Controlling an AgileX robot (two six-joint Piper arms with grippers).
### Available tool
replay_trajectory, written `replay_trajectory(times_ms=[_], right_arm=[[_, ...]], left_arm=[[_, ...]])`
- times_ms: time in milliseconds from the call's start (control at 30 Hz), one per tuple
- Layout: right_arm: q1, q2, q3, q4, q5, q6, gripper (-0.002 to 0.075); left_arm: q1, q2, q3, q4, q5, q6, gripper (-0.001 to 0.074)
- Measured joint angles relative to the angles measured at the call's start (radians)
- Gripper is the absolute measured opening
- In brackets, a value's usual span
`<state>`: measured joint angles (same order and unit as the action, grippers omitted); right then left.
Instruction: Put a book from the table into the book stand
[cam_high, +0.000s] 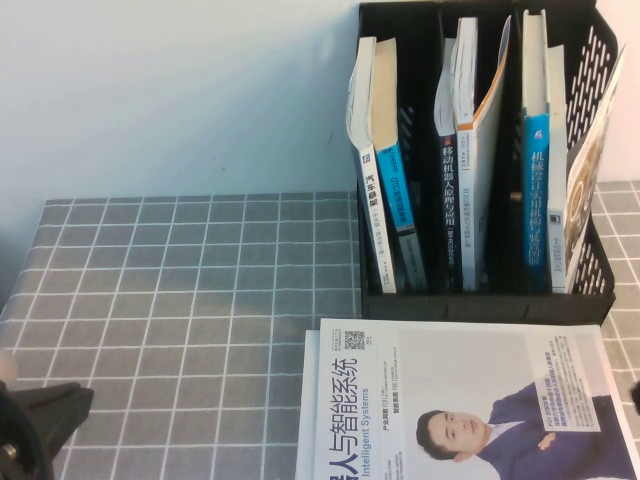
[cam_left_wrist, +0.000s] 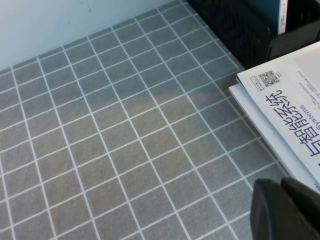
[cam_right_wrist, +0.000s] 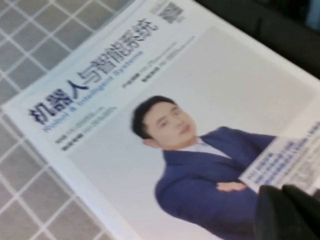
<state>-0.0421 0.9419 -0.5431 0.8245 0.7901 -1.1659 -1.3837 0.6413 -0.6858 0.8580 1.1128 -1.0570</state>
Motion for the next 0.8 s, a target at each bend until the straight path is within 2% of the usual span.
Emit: replay_trajectory(times_ms=[200, 367, 533, 800], right_arm=[[0.000, -0.279, 0.066, -0.163, -0.123, 0.127, -0.0003], [0.000, -0.444, 0.066, -0.255, -0.138, 0.230, -0.0003], [0.000, -0.533, 0.066, -0.263, -0.110, 0.270, -0.0003], [0.000, -0.545, 0.066, -0.263, -0.047, 0.363, -0.0003]], left_arm=[[0.000, 0.000, 0.000, 0.000, 0.011, -0.003, 0.0001], [0.000, 0.000, 0.000, 0.000, 0.015, -0.005, 0.0001], [0.000, 0.000, 0.000, 0.000, 0.015, -0.005, 0.0001], [0.000, 0.000, 0.000, 0.000, 0.015, -0.005, 0.0001]])
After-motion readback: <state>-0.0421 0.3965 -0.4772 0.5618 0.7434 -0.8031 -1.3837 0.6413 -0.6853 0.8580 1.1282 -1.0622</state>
